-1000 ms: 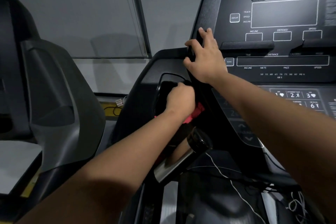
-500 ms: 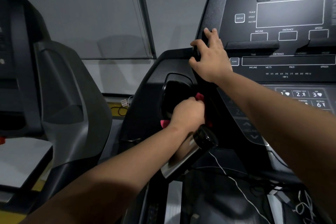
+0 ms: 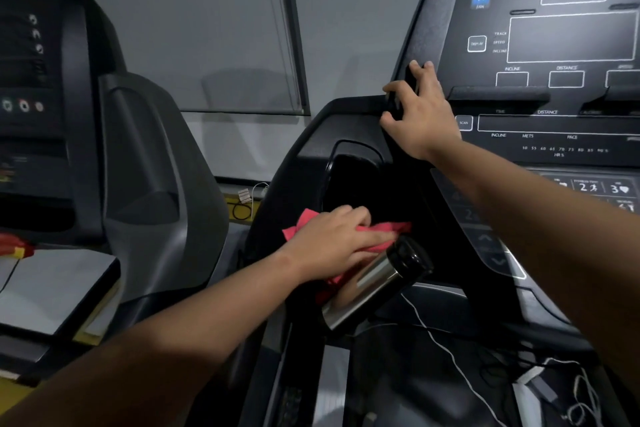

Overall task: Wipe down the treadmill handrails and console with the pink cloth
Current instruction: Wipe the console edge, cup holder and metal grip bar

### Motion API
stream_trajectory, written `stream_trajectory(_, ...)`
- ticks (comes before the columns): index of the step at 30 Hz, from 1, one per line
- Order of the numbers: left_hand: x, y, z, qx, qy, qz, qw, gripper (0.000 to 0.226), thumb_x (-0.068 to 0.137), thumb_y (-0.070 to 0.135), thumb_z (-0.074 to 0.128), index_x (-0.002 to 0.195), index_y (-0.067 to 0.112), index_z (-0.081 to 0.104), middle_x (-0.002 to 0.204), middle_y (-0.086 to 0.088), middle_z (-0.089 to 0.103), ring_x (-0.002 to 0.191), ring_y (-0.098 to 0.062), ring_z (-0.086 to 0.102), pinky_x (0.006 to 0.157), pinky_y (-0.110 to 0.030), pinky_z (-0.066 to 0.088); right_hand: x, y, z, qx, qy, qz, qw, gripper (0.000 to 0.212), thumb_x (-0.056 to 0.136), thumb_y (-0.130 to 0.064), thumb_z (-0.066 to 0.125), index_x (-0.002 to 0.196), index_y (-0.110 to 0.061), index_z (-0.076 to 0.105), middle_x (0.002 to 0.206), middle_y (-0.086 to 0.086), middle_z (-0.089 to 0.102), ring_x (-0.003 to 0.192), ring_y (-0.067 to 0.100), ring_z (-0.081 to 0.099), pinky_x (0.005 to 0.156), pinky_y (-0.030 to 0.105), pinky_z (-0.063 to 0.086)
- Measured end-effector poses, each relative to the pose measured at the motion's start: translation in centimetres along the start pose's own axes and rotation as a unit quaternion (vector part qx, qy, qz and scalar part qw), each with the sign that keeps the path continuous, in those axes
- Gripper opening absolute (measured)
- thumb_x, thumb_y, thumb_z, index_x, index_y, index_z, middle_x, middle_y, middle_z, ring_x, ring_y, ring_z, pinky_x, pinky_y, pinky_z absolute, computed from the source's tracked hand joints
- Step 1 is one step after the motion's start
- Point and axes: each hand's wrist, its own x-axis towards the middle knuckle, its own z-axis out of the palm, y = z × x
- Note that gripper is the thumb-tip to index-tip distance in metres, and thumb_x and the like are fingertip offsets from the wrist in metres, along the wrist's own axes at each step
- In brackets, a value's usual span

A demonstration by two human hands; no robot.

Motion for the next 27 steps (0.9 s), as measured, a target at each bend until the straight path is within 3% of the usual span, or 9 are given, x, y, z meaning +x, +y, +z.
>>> stream_trajectory(3, -2.0, -2.6, 0.6, 0.02, 0.036, -0.027, 0.999, 0.044, 0.089, 0.049, 0.04, 0.121, 0.032, 0.064, 0.088, 0.001, 0.053, 0.08, -0.015, 0.051, 0.064, -0.026, 0.043, 0.0, 0.1, 0.0, 0.001, -0.001, 0.0, 1.0, 0.043, 0.088, -0.032, 0.053, 0.13, -0.025, 0.049, 0.159, 0.006, 0.012, 0.147, 0.023, -0.003, 0.113, 0.04, 0.021)
stream_trajectory(6, -3.6, -5.3, 0.1, 0.038, 0.018, -0.115, 0.992, 0.052, 0.088, 0.057, 0.033, 0.122, 0.032, 0.063, 0.092, 0.004, 0.049, 0.087, -0.014, 0.047, 0.067, -0.034, 0.051, 0.0, 0.0, 0.0, -0.002, -0.002, -0.001, 1.0, 0.043, 0.088, -0.033, 0.053, 0.13, -0.025, 0.048, 0.158, 0.007, 0.012, 0.147, 0.023, -0.002, 0.114, 0.04, 0.02)
stream_trajectory(10, -3.1, -7.4, -0.7, 0.05, 0.003, -0.177, 0.983, 0.041, 0.091, 0.051, 0.045, 0.128, 0.037, 0.057, 0.098, 0.002, 0.048, 0.094, -0.018, 0.047, 0.075, -0.032, 0.043, 0.0, 0.1, 0.0, 0.001, 0.0, -0.006, 1.0, 0.044, 0.088, -0.033, 0.053, 0.131, -0.024, 0.048, 0.158, 0.008, 0.012, 0.147, 0.024, -0.002, 0.114, 0.04, 0.019)
stream_trajectory(14, -0.5, -8.1, -1.0, 0.051, 0.007, -0.226, 0.973, 0.037, 0.093, 0.051, 0.046, 0.126, 0.038, 0.057, 0.095, 0.005, 0.044, 0.095, -0.016, 0.048, 0.072, -0.028, 0.036, 0.0, 0.2, 0.0, 0.001, 0.002, -0.005, 1.0, 0.044, 0.087, -0.032, 0.053, 0.13, -0.024, 0.049, 0.158, 0.008, 0.013, 0.147, 0.024, -0.002, 0.114, 0.04, 0.02)
stream_trajectory(22, 5.0, -9.7, -0.1, 0.059, 0.078, -0.273, 0.957, 0.027, 0.088, 0.038, 0.055, 0.108, 0.021, 0.058, 0.106, -0.007, 0.055, 0.099, -0.027, 0.056, 0.084, -0.036, 0.042, 0.2, 0.2, 0.3, 0.005, 0.015, -0.01, 1.0, 0.043, 0.086, -0.031, 0.054, 0.128, -0.024, 0.051, 0.158, 0.008, 0.015, 0.147, 0.023, 0.0, 0.113, 0.038, 0.022)
stream_trajectory(27, 6.6, -10.5, 0.7, 0.046, 0.16, -0.269, 0.949, 0.025, 0.09, 0.039, 0.057, 0.106, 0.02, 0.058, 0.103, -0.003, 0.053, 0.097, -0.023, 0.053, 0.076, -0.038, 0.044, 0.2, 0.3, 0.3, 0.011, 0.018, -0.009, 1.0, 0.043, 0.087, -0.031, 0.055, 0.128, -0.023, 0.051, 0.158, 0.008, 0.014, 0.147, 0.023, -0.001, 0.112, 0.038, 0.023)
